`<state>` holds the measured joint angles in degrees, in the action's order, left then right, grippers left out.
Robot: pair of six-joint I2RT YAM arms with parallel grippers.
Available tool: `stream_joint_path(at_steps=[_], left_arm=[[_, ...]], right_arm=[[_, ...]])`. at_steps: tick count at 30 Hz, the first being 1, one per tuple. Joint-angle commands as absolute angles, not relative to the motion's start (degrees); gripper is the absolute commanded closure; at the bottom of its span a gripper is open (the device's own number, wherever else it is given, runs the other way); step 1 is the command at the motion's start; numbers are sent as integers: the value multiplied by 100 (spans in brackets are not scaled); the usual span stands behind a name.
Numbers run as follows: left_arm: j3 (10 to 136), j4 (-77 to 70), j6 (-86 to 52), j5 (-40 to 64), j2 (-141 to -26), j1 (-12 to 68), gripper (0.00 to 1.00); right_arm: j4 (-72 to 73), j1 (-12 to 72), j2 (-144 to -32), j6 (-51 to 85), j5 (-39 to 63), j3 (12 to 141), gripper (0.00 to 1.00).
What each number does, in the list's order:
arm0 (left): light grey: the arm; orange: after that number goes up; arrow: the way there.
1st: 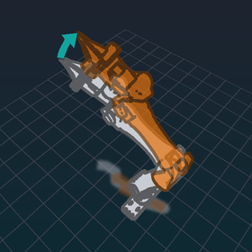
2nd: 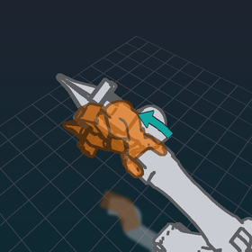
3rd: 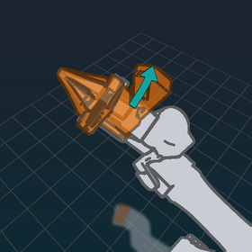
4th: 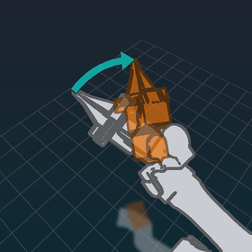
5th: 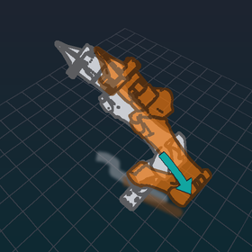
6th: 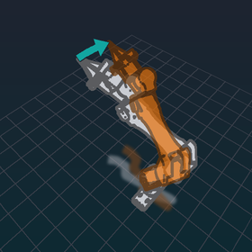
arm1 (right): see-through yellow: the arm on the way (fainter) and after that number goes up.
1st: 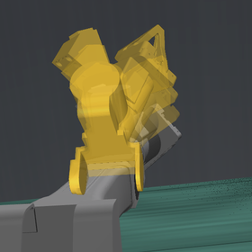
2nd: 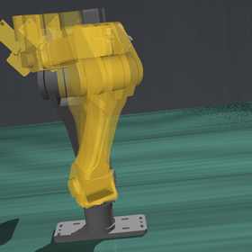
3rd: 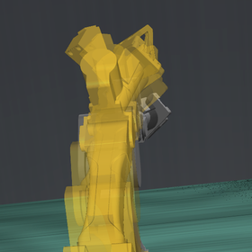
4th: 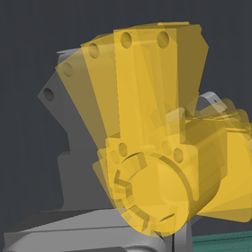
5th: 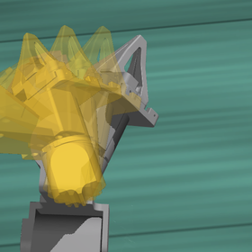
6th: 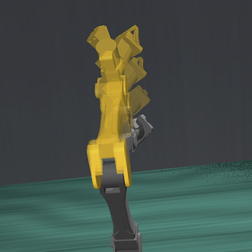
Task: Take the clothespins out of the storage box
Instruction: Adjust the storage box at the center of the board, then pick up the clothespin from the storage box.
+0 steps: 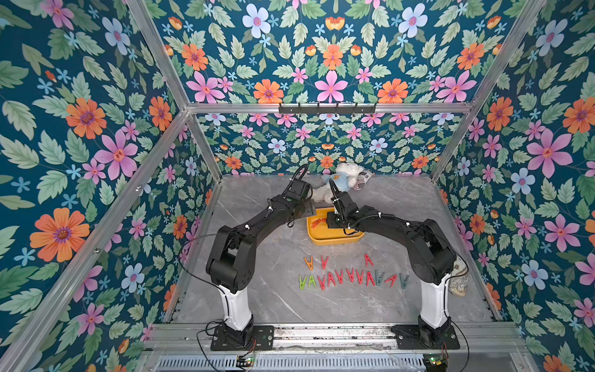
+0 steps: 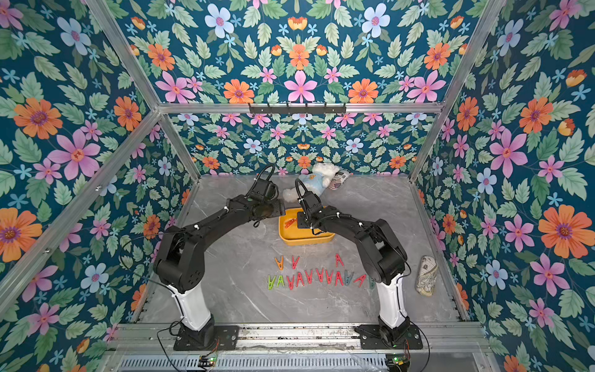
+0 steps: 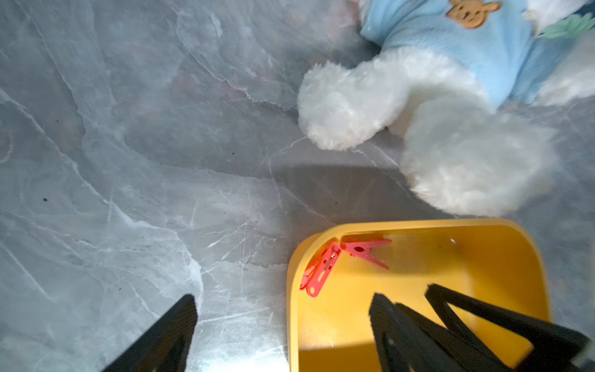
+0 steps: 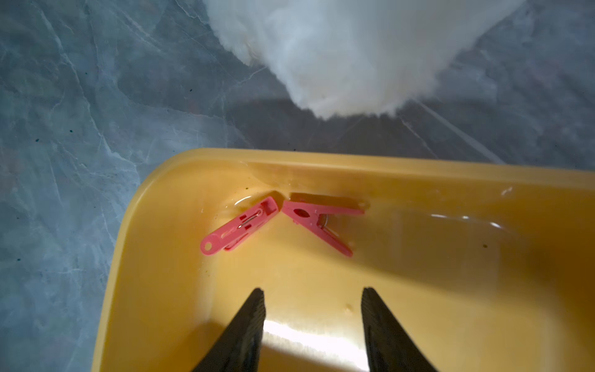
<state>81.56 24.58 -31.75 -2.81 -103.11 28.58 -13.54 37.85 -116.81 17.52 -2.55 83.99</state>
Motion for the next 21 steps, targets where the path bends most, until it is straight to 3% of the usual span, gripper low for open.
stream_joint_path(at_steps=[1, 17, 21], left_arm=[[8050, 2593, -3361, -325, -9984, 2754, 7], [7431, 2452, -3840, -123, -9239, 2287, 7], [7394, 2443, -3884, -90, -9220, 2262, 7]], right_arm=[[-1533, 3753, -11883, 1266, -342, 8596, 49], [-1727, 3727, -12678, 548, -281, 9232, 52], [-1793, 3731, -12803, 484, -279, 9345, 58]])
